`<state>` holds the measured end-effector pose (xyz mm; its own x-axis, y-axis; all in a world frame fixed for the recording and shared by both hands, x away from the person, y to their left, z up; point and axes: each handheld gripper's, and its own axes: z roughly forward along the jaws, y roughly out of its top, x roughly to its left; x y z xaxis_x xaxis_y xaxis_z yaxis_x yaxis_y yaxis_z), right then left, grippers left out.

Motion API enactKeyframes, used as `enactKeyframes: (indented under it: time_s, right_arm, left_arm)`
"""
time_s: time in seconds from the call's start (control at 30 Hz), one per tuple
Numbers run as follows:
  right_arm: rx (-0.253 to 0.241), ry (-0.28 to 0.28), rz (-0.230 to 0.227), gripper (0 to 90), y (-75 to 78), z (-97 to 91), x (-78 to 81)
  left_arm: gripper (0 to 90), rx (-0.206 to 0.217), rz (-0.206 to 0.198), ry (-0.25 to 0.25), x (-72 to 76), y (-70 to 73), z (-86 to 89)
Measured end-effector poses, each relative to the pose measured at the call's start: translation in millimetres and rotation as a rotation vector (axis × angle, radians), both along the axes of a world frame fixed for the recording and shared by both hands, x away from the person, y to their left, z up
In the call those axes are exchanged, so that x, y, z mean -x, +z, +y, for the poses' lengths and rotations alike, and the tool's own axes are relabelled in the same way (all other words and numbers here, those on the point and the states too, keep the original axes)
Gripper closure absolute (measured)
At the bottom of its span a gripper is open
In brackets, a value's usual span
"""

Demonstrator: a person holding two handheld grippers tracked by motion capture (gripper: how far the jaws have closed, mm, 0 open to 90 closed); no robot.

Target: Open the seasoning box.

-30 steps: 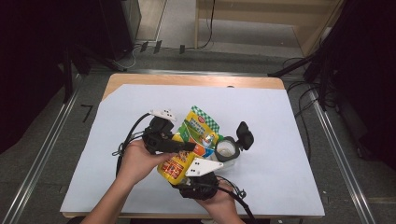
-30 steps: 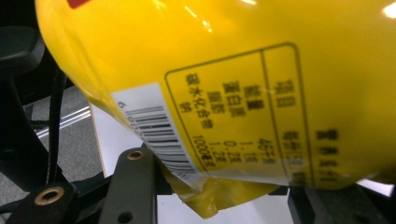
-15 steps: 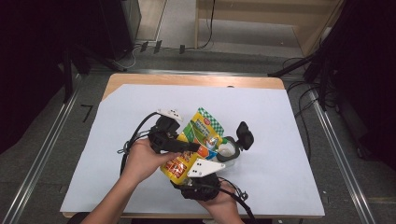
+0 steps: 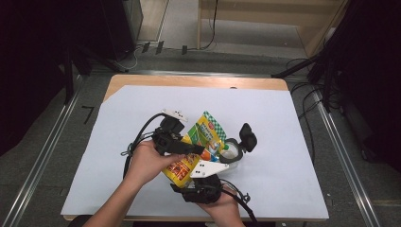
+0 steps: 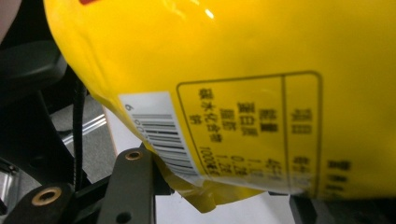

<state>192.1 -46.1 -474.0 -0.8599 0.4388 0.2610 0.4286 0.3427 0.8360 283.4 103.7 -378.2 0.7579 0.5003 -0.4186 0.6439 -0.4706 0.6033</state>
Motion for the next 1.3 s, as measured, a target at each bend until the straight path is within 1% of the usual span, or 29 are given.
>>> enactKeyframes:
  time_s: [0.03, 0.1, 0.13, 0.17, 0.2, 0.23, 0.27, 0.33, 0.37, 0.43, 0.5, 0.53, 0.57, 0.67, 0.73, 0.8, 0.83, 0.87, 0.93, 0.97, 1.0, 1.13, 1.17, 1.23, 1.27, 1.3]
  right_arm:
    - [-0.004, 0.002, 0.004, 57.3, 0.1, 0.1, -0.1]
    - [0.002, 0.001, -0.001, 57.1, 0.3, 0.5, 0.0]
    - [0.006, 0.003, -0.003, 56.7, 0.4, 0.6, 0.1]
    - [0.007, 0.005, -0.007, 56.4, 0.4, 0.8, 0.2]
    - [0.007, 0.005, -0.007, 56.4, 0.4, 0.8, 0.2]
    - [0.003, 0.012, -0.007, 55.6, 0.7, 1.4, 0.3]
    - [0.003, 0.012, -0.007, 55.6, 0.7, 1.4, 0.3]
    - [0.005, 0.017, -0.015, 54.5, 1.5, 2.3, 0.5]
    - [0.009, 0.017, -0.022, 54.5, 2.2, 2.3, 0.5]
    - [0.005, 0.013, -0.022, 54.7, 3.3, 1.8, 0.0]
    - [-0.014, 0.007, -0.018, 55.4, 5.2, 0.3, -1.3]
    - [-0.014, 0.007, -0.018, 55.4, 5.2, 0.3, -1.3]
    - [-0.033, 0.007, -0.006, 55.4, 6.4, -0.3, -2.9]
    - [-0.043, 0.005, -0.003, 55.3, 7.4, -0.7, -4.0]
    - [-0.042, -0.004, -0.017, 54.9, 8.7, -1.2, -5.0]
    - [-0.043, -0.007, -0.018, 54.6, 9.0, -1.0, -5.2]
    - [-0.032, -0.01, -0.032, 52.2, 9.3, 0.3, -4.6]
    - [-0.024, -0.008, -0.037, 50.7, 9.2, 1.1, -4.4]
    - [-0.018, -0.005, -0.034, 50.6, 9.1, 2.0, -4.4]
    - [-0.014, -0.013, -0.038, 54.6, 9.0, 2.3, -4.1]
    - [-0.012, -0.017, -0.043, 56.3, 9.2, 1.7, -4.3]
    - [-0.011, -0.023, -0.039, 59.0, 9.8, 1.4, -3.7]
    - [-0.023, -0.026, -0.036, 59.9, 9.3, 0.6, -3.4]
    - [-0.028, -0.031, -0.037, 60.1, 9.2, 0.0, -3.5]
    - [-0.043, -0.033, -0.024, 60.5, 9.5, -1.2, -3.4]
    - [-0.043, -0.033, -0.024, 60.5, 9.5, -1.2, -3.4]
  left_arm:
    - [70.8, -0.007, -0.001, -0.003, -0.3, 0.1, -0.3]
    - [72.1, -0.01, 0.002, 0.001, -0.7, -0.1, -1.7]
    - [72.2, -0.019, 0.006, 0.0, -1.4, 0.1, -2.2]
    - [72.7, -0.026, 0.024, 0.008, -3.2, 0.3, -3.4]
    - [73.3, -0.026, 0.024, 0.008, -3.2, 0.3, -3.4]
    - [74.0, -0.026, 0.042, 0.022, -5.7, 0.7, -4.3]
    - [74.6, -0.026, 0.042, 0.022, -5.7, 0.7, -4.3]
    - [75.1, -0.021, 0.058, 0.024, -8.4, 1.1, -4.7]
    - [75.6, -0.021, 0.058, 0.02, -9.3, 1.7, -5.0]
    - [75.4, -0.021, 0.059, 0.022, -10.3, 3.5, -6.1]
    - [73.3, -0.015, 0.075, 0.029, -13.3, 6.4, -8.1]
    - [72.9, -0.015, 0.075, 0.029, -13.3, 6.4, -8.1]
    - [72.7, -0.017, 0.079, 0.029, -14.4, 7.4, -9.0]
    - [72.2, -0.024, 0.09, 0.031, -17.1, 10.5, -11.9]
    - [71.4, -0.025, 0.102, 0.035, -19.0, 12.8, -14.1]
    - [71.3, -0.027, 0.105, 0.036, -19.6, 13.2, -14.7]
    - [71.3, -0.036, 0.115, 0.04, -21.5, 13.2, -15.7]
    - [71.2, -0.036, 0.115, 0.04, -21.5, 13.2, -15.7]
    - [71.4, -0.042, 0.124, 0.038, -22.4, 12.9, -17.0]
    - [71.3, -0.041, 0.13, 0.036, -22.6, 12.8, -17.1]
    - [71.1, -0.04, 0.128, 0.036, -22.4, 12.8, -16.9]
    - [70.3, -0.026, 0.127, 0.034, -21.8, 10.9, -15.8]
    - [69.6, -0.024, 0.127, 0.034, -21.9, 10.8, -15.4]
    - [67.6, -0.019, 0.129, 0.029, -22.0, 10.6, -14.9]
    - [67.0, -0.018, 0.131, 0.03, -21.8, 10.6, -14.7]
    - [67.0, -0.016, 0.129, 0.028, -21.3, 10.8, -14.6]
